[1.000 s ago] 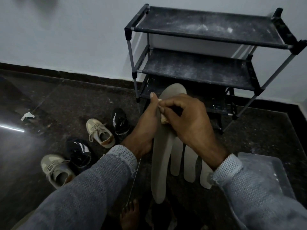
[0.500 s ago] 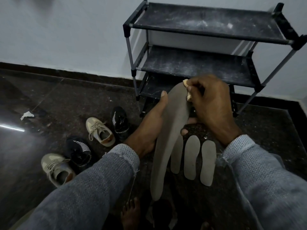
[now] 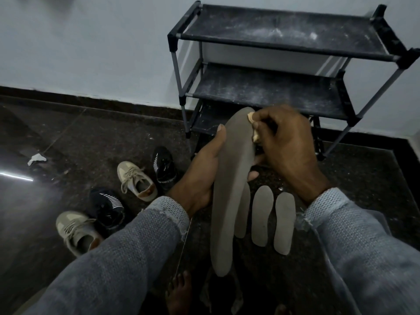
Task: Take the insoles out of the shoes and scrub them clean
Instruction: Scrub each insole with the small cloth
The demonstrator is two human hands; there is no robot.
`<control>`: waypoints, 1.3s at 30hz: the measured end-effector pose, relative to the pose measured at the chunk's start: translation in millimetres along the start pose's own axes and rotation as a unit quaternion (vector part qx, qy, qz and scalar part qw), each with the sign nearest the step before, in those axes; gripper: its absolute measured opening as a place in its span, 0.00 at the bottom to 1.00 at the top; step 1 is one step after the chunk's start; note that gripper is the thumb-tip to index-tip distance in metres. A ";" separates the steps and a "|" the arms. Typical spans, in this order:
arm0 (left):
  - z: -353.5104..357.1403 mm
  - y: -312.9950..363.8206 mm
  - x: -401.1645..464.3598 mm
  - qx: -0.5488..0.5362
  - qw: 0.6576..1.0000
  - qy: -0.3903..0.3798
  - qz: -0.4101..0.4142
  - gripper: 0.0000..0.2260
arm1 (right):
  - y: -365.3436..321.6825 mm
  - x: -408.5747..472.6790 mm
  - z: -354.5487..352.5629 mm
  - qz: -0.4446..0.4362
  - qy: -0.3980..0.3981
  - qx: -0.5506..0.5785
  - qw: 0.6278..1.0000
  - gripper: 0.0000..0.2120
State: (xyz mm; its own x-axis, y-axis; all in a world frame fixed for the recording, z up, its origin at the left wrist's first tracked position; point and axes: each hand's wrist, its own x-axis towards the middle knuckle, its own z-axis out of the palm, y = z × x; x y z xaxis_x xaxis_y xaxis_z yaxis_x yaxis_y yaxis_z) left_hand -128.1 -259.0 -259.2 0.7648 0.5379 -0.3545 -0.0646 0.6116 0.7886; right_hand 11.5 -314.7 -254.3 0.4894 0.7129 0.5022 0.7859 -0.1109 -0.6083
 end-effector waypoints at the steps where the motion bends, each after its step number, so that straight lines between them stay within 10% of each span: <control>1: -1.3 -0.4 0.5 -0.002 1.000 0.005 0.000 0.27 | -0.9 -2.3 1.1 0.001 -0.014 0.014 1.000 0.05; 6: -7.7 -0.8 1.2 -0.023 0.999 0.010 0.023 0.24 | -16.1 -18.1 9.5 -0.048 -0.132 0.054 0.989 0.04; 13: -3.5 -5.3 5.3 0.004 0.999 0.024 0.047 0.23 | -12.1 -11.2 9.2 -0.010 -0.002 0.039 0.999 0.05; 20: -15.0 -1.7 7.2 -0.048 0.997 0.044 0.040 0.28 | -28.7 -34.1 24.8 -0.071 -0.128 0.093 0.985 0.04; 39: -9.4 -1.4 6.1 -0.045 0.996 0.066 0.040 0.27 | -25.8 -25.7 24.2 -0.096 -0.045 0.028 0.994 0.04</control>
State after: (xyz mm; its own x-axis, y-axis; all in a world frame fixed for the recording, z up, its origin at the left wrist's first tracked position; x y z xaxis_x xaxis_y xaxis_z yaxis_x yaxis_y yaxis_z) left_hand -129.4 -251.1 -267.2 0.6649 0.6547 -0.3594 -0.1836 0.6098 0.7710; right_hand -30.4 -313.4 -266.4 0.2947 0.7761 0.5575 0.8380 0.0705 -0.5412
